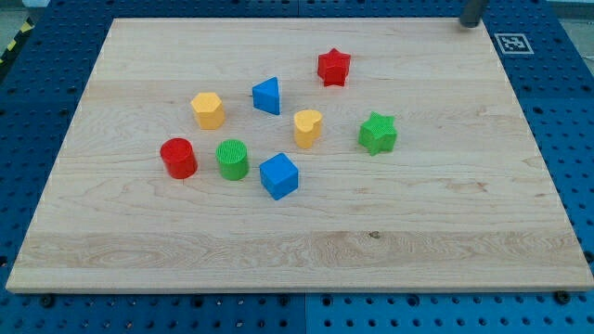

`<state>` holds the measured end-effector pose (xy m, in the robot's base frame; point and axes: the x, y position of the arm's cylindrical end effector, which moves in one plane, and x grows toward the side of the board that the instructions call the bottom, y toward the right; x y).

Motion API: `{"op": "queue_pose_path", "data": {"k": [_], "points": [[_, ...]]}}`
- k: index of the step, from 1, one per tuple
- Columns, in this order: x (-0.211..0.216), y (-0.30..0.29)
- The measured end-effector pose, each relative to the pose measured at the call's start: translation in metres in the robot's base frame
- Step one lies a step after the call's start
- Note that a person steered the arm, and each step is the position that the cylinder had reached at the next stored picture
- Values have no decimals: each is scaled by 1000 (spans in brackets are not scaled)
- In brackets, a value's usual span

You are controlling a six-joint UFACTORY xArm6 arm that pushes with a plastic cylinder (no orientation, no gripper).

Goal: Push the red star to the top right of the green star

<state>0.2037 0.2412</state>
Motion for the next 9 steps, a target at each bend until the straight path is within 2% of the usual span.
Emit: {"op": "queue_pose_path", "data": {"k": [2, 4, 5, 7, 9], "points": [[0, -156], [11, -284], [36, -305], [117, -291], [104, -237]]}}
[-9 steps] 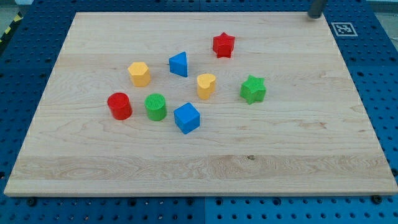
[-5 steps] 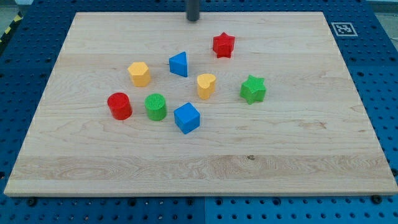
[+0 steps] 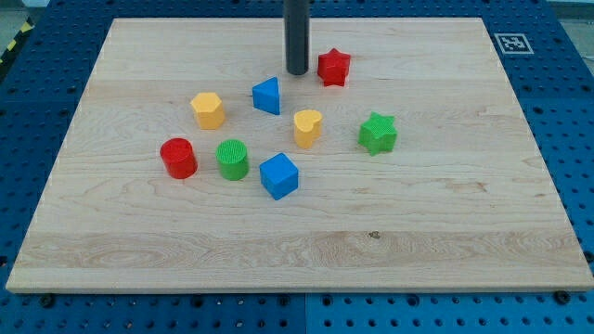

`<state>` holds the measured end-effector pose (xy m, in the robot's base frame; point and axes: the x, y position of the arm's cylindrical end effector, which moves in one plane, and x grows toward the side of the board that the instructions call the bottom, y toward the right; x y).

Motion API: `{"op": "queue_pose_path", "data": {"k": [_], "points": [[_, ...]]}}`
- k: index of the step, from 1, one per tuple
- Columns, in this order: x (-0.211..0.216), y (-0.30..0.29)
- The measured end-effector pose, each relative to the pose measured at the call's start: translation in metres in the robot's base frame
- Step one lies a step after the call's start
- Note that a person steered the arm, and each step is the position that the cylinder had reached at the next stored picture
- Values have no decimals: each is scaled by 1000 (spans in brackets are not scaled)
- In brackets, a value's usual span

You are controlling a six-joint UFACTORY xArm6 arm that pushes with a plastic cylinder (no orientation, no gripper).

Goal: Push the red star to the top right of the green star

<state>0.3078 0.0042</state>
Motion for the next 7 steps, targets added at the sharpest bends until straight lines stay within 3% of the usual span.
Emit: {"op": "queue_pose_path", "data": {"k": [5, 6, 7], "points": [[31, 119], [31, 130], [31, 82]]}}
